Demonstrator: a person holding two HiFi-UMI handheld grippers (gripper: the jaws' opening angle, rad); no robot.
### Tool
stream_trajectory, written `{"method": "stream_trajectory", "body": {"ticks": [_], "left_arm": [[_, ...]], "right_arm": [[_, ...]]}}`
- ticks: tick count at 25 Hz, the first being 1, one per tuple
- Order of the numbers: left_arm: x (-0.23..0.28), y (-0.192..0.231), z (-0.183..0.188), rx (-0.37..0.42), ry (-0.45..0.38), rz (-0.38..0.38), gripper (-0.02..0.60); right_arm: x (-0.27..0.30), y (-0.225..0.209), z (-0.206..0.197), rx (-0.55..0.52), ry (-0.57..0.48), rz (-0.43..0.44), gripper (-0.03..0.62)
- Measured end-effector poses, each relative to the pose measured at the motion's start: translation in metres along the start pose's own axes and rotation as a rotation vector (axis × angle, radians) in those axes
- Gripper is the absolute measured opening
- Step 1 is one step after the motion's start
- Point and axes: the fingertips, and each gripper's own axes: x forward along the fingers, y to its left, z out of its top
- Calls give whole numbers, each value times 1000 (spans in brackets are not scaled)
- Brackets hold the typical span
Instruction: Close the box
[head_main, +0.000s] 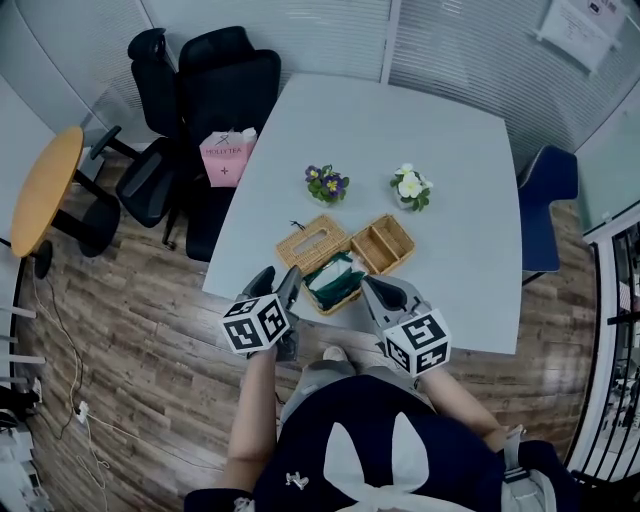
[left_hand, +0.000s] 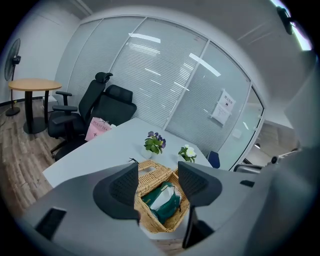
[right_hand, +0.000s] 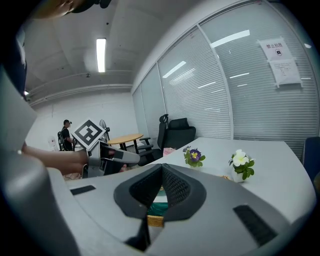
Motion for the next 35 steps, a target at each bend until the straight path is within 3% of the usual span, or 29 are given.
{"method": "stream_trajectory", "body": {"ticks": [17, 20, 26, 31, 35], "left_arm": [[73, 60, -12, -81, 142, -17, 239], [83, 69, -19, -119, 170, -28, 239], [96, 86, -28, -270, 217, -72, 239], [109, 106, -38, -301, 255, -44, 239], [118, 112, -45, -340, 283, -82, 239]], "right_arm": [[51, -27, -6, 1, 25, -30, 5], [52, -28, -8, 7, 27, -36, 5], [52, -27, -8, 5, 43, -48, 5], [53, -28, -7, -6, 47, -57, 5], [52, -29, -5, -5, 51, -68, 5]]}}
